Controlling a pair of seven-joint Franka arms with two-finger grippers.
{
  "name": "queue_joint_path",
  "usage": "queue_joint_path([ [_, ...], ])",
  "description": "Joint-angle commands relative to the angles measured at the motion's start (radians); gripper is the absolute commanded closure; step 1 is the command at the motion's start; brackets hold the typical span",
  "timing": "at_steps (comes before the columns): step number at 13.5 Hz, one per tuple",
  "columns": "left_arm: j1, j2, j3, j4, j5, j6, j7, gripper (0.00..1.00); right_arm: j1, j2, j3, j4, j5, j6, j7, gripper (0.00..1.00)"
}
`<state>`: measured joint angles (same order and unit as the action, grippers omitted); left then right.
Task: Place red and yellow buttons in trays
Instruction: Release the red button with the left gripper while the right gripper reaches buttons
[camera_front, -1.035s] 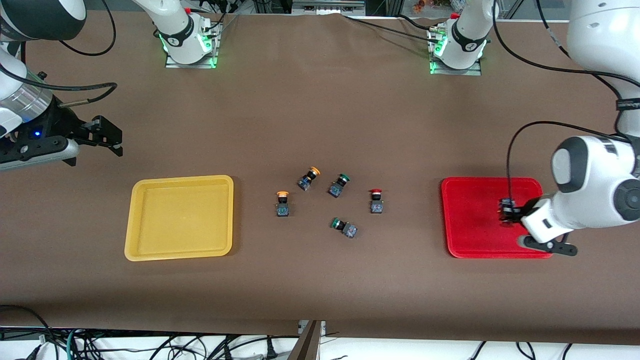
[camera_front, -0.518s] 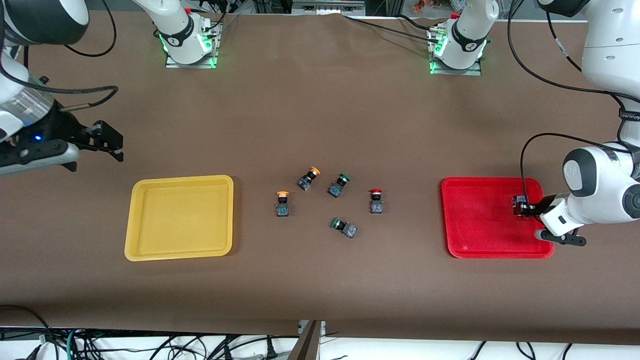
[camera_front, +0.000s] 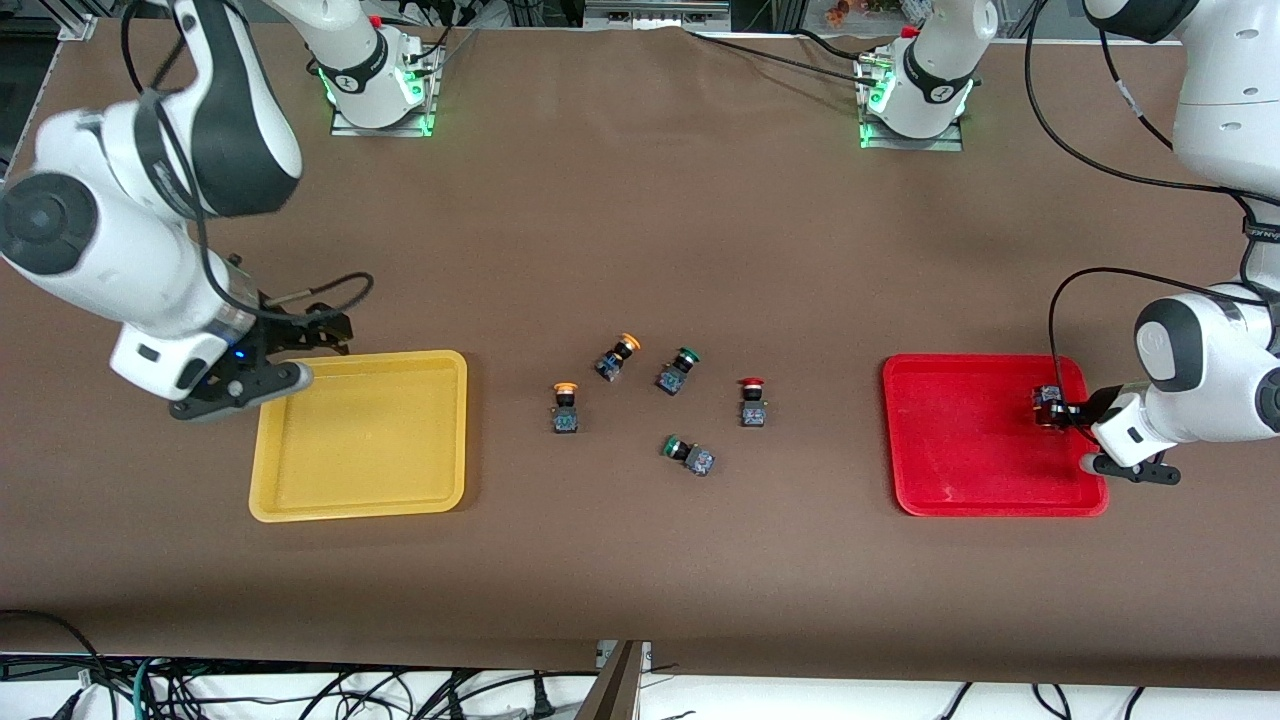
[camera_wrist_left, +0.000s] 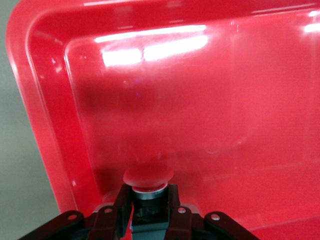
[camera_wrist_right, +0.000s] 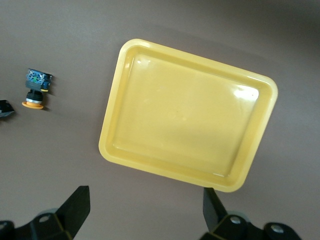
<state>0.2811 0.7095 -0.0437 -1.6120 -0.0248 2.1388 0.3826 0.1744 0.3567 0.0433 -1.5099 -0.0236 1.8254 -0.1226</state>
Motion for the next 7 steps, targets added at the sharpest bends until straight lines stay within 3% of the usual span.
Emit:
queue_joint_path([
  [1,0.015,0.010,-0.013,-0.011,-0.006,0.018,0.030,0.88,0.028,0.017,0.003,0.019,-0.003,0.031,-0.009,0.00],
  [2,0.015,0.014,-0.015,-0.011,-0.006,0.018,0.030,0.80,0.060,0.043,0.001,0.017,-0.007,0.064,-0.008,0.00],
  [3,0.013,0.014,-0.015,-0.006,-0.006,0.020,0.028,0.57,0.077,0.094,0.001,0.017,-0.007,0.118,-0.006,0.00],
  [4,0.009,0.010,-0.015,0.000,-0.004,0.015,0.027,0.21,0.098,0.161,0.001,0.019,-0.007,0.182,-0.005,0.00],
  [5,0.003,0.005,-0.016,0.010,-0.004,0.012,0.018,0.00,0.118,0.218,0.001,0.019,-0.004,0.256,-0.008,0.00],
  [7,-0.028,-0.001,-0.021,0.052,-0.014,-0.008,0.007,0.00,0.173,0.301,0.003,0.017,0.005,0.403,0.015,0.00],
])
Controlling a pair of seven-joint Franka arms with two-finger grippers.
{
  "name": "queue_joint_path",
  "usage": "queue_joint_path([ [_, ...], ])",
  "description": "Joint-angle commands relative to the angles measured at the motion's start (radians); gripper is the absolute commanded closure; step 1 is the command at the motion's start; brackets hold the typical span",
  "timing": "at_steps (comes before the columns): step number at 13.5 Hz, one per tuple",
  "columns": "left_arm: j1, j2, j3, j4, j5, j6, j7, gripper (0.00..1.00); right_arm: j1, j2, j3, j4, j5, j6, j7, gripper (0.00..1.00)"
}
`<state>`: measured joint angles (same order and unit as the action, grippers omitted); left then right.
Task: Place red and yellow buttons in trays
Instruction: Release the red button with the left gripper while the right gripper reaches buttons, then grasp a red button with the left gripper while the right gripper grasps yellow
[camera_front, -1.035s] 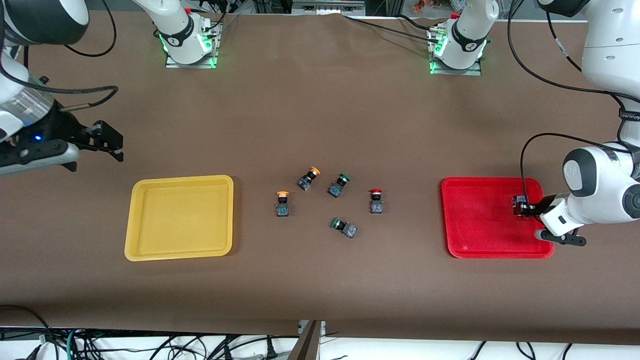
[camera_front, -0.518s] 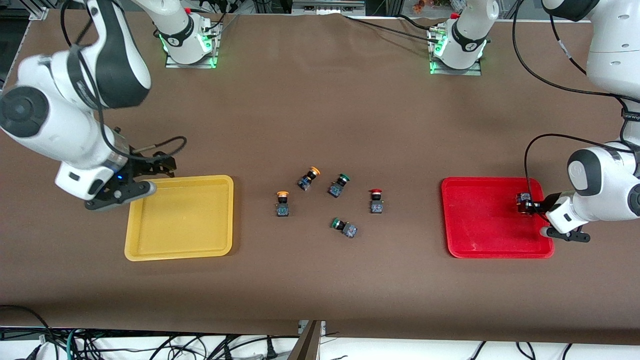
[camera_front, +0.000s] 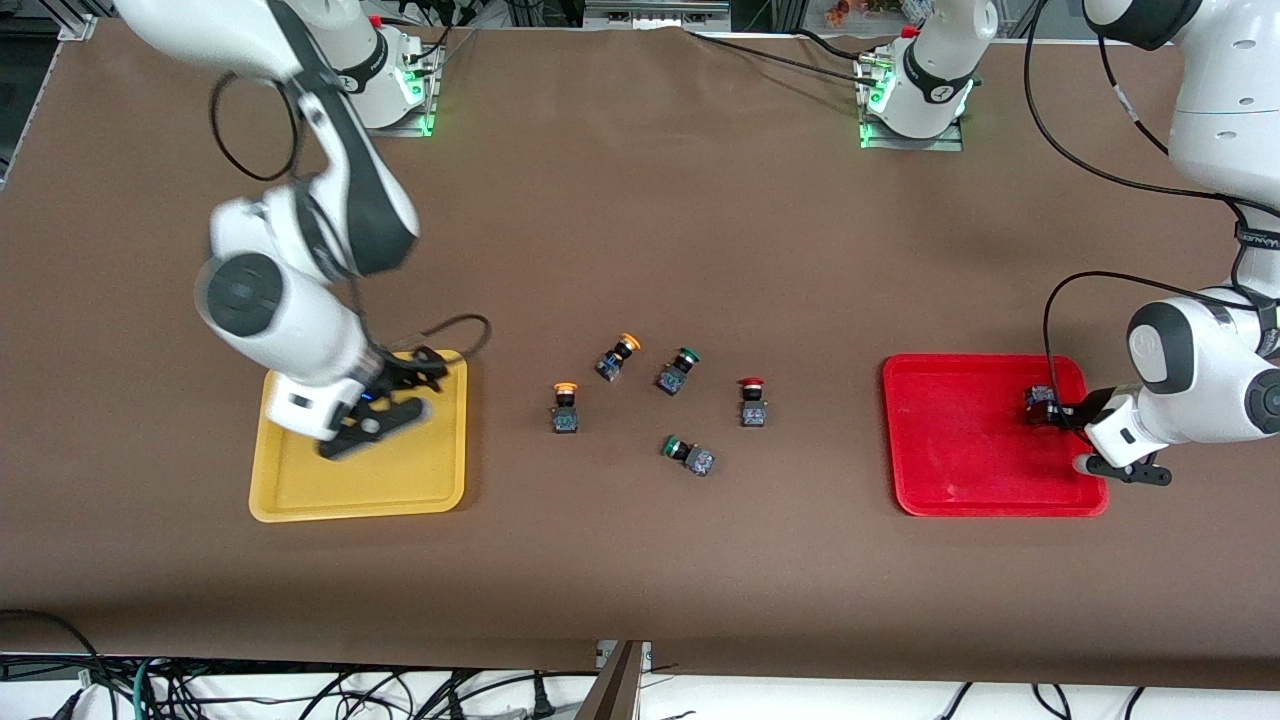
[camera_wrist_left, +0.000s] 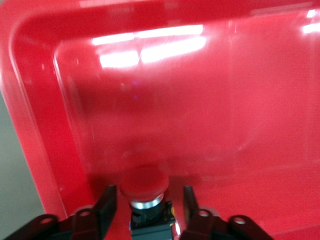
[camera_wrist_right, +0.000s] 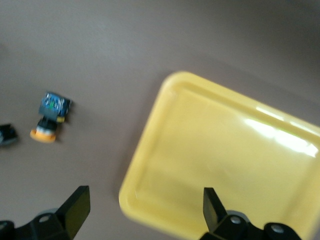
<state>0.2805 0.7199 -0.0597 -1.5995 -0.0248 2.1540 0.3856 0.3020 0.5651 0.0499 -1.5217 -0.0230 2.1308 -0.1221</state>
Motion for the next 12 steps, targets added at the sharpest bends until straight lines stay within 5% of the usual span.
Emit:
queue_joint_path([
  [1,-0.055,-0.013,-0.005,0.067,-0.020,-0.048,-0.016,0.00,0.078,0.108,-0.004,0.031,0.023,0.119,0.059,0.00],
  [6,-0.144,-0.034,-0.149,0.093,-0.032,-0.066,-0.333,0.00,0.178,0.151,-0.005,0.037,0.087,0.149,0.496,0.00],
  [12,-0.400,0.012,-0.154,0.093,-0.021,0.038,-0.619,0.00,0.216,0.235,-0.013,0.035,-0.007,0.239,0.568,0.00],
])
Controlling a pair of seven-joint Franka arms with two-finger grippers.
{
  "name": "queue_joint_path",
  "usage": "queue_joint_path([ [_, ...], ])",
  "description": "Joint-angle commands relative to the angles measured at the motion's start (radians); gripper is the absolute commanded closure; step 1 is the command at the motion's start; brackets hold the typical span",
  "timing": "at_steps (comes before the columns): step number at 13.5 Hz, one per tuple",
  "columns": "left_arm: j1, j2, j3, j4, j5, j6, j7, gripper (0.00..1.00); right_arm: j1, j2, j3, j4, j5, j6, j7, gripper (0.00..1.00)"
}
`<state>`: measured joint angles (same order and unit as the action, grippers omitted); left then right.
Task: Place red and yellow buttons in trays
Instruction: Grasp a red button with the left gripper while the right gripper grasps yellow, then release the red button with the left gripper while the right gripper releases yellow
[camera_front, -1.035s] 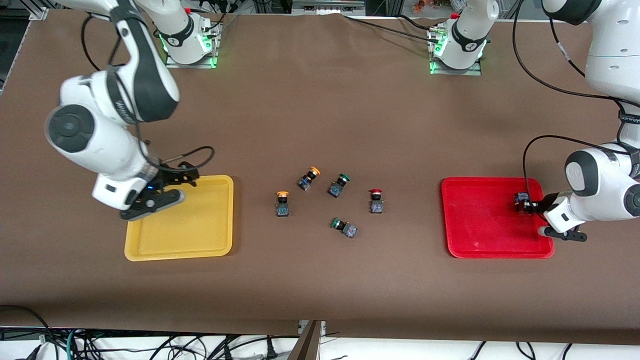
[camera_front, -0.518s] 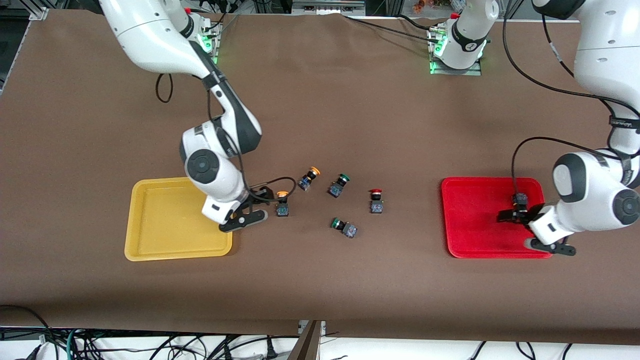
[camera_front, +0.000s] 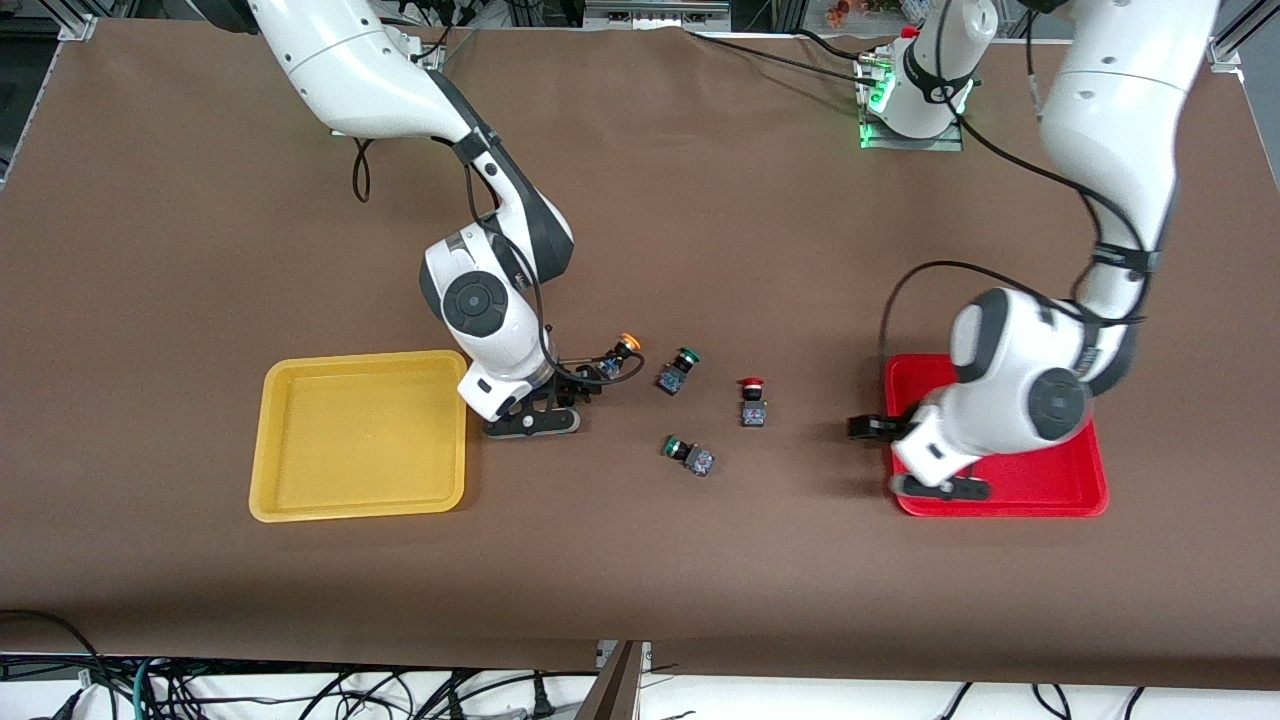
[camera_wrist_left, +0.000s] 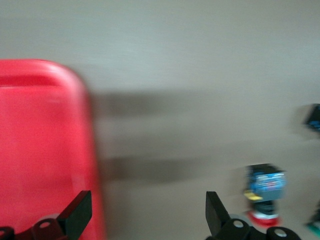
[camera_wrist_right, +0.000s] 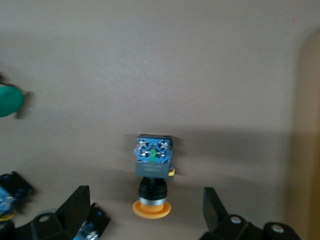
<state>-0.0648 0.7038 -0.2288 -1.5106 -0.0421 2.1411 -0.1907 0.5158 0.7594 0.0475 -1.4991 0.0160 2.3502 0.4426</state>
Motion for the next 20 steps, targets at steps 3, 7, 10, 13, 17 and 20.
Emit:
queue_joint_path([
  [3,-0.136,0.072,0.020,0.004,-0.002,0.118,-0.111,0.00,0.004,0.049,-0.009,0.013,-0.051,0.034,0.047,0.00],
  [7,-0.220,0.092,0.048,0.003,0.010,0.138,-0.162,0.00,0.003,0.072,-0.008,0.022,0.019,0.037,0.129,0.00],
  [10,-0.236,0.106,0.052,-0.003,0.048,0.163,-0.164,0.15,0.006,0.092,-0.008,0.030,0.024,0.038,0.148,0.01],
  [13,-0.260,0.118,0.054,-0.005,0.060,0.174,-0.214,0.74,0.009,0.101,-0.005,0.031,0.024,0.090,0.140,0.11],
  [17,-0.250,0.089,0.101,0.000,0.060,0.158,-0.239,1.00,0.006,0.097,-0.005,0.046,0.025,0.081,0.128,0.55],
  [20,-0.162,0.019,0.115,-0.002,0.060,0.073,-0.144,1.00,-0.003,0.081,-0.011,0.060,0.019,0.040,0.119,0.63],
])
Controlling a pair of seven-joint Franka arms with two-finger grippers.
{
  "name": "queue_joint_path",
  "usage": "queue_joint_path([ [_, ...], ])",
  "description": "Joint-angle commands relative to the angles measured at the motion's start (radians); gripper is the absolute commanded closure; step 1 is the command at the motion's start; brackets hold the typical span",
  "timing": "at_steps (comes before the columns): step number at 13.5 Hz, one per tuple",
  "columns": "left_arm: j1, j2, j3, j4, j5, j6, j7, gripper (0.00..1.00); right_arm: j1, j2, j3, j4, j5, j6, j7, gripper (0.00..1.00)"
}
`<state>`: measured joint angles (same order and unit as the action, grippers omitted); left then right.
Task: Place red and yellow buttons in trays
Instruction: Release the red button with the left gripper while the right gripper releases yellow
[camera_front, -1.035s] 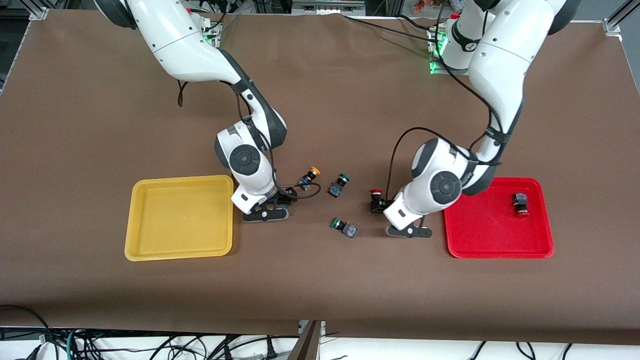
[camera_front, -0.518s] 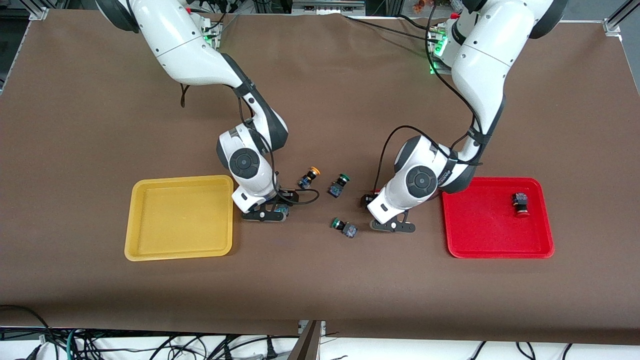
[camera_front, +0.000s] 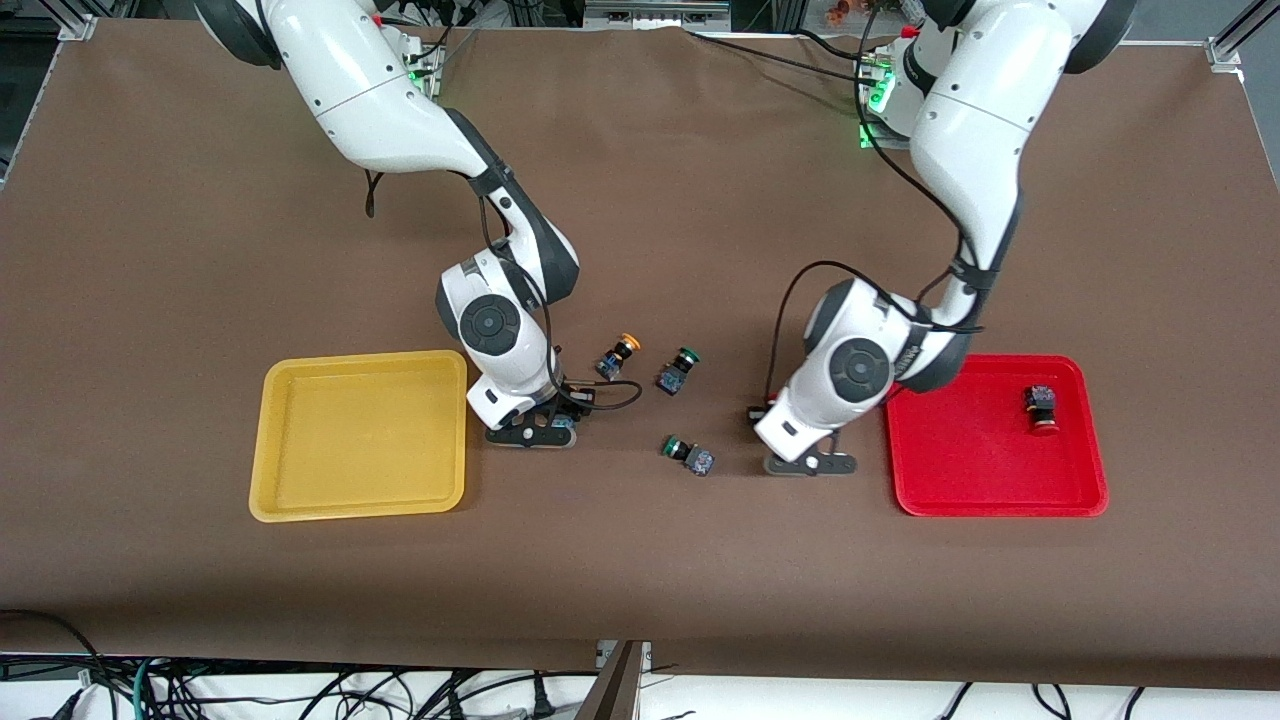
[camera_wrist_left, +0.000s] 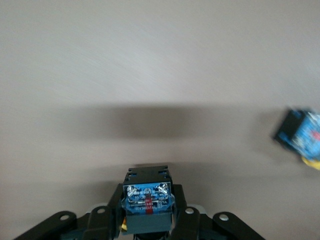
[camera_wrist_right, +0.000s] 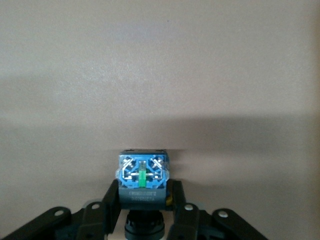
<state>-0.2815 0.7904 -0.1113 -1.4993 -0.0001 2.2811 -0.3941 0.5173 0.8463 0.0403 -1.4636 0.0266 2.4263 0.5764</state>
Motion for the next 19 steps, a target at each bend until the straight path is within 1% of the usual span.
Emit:
queue_joint_path([
  [1,0.095,-0.089,-0.004,-0.018,0.018,-0.087,0.117,1.00,-0.014,-0.013,-0.006,0.044,0.007,-0.074,-0.030,0.65],
  [3,0.204,-0.111,-0.014,-0.029,0.009,-0.123,0.263,1.00,-0.074,-0.026,-0.005,0.098,0.010,-0.182,-0.139,0.65],
  [5,0.278,-0.120,-0.018,-0.056,0.008,-0.130,0.432,1.00,-0.144,-0.041,-0.005,0.124,0.007,-0.284,-0.309,0.65],
  [6,0.315,-0.122,-0.018,-0.062,0.008,-0.130,0.490,1.00,-0.172,-0.052,-0.008,0.123,0.001,-0.299,-0.399,0.64],
  [7,0.343,-0.123,-0.019,-0.085,0.006,-0.129,0.524,1.00,-0.207,-0.059,-0.017,0.120,0.001,-0.303,-0.484,0.62],
  [8,0.360,-0.132,-0.019,-0.125,0.003,-0.118,0.550,1.00,-0.241,-0.059,-0.028,0.117,0.000,-0.311,-0.554,0.55],
  [9,0.375,-0.143,-0.018,-0.163,0.002,-0.091,0.573,1.00,-0.276,-0.059,-0.030,0.111,-0.001,-0.314,-0.613,0.54],
  [10,0.384,-0.158,-0.019,-0.211,0.002,-0.048,0.595,1.00,-0.299,-0.059,-0.030,0.091,-0.001,-0.314,-0.651,0.51],
  [11,0.386,-0.172,-0.019,-0.248,0.002,-0.013,0.598,1.00,-0.318,-0.059,-0.030,0.071,0.001,-0.314,-0.667,0.44],
  [13,0.384,-0.186,-0.019,-0.294,0.002,0.012,0.598,1.00,-0.338,-0.058,-0.028,0.065,0.009,-0.316,-0.672,0.23],
  [14,0.384,-0.189,-0.019,-0.314,0.002,0.038,0.600,1.00,-0.338,-0.059,-0.026,0.069,0.016,-0.331,-0.670,0.15],
  [15,0.384,-0.189,-0.019,-0.331,0.002,0.066,0.600,1.00,-0.336,-0.061,-0.020,0.080,0.022,-0.366,-0.656,0.15],
  [16,0.381,-0.186,-0.018,-0.325,0.008,0.067,0.600,0.76,-0.327,-0.064,-0.013,0.106,0.042,-0.401,-0.632,0.15],
  [17,0.377,-0.188,-0.018,-0.311,0.009,0.066,0.597,0.10,-0.321,-0.064,0.001,0.132,0.070,-0.432,-0.578,0.15],
  [18,0.375,-0.192,-0.019,-0.283,0.011,0.061,0.592,0.00,-0.313,-0.064,0.019,0.144,0.084,-0.446,-0.514,0.15],
  [19,0.369,-0.195,-0.021,-0.242,0.009,0.034,0.584,0.00,-0.298,-0.064,0.038,0.146,0.084,-0.447,-0.454,0.15],
])
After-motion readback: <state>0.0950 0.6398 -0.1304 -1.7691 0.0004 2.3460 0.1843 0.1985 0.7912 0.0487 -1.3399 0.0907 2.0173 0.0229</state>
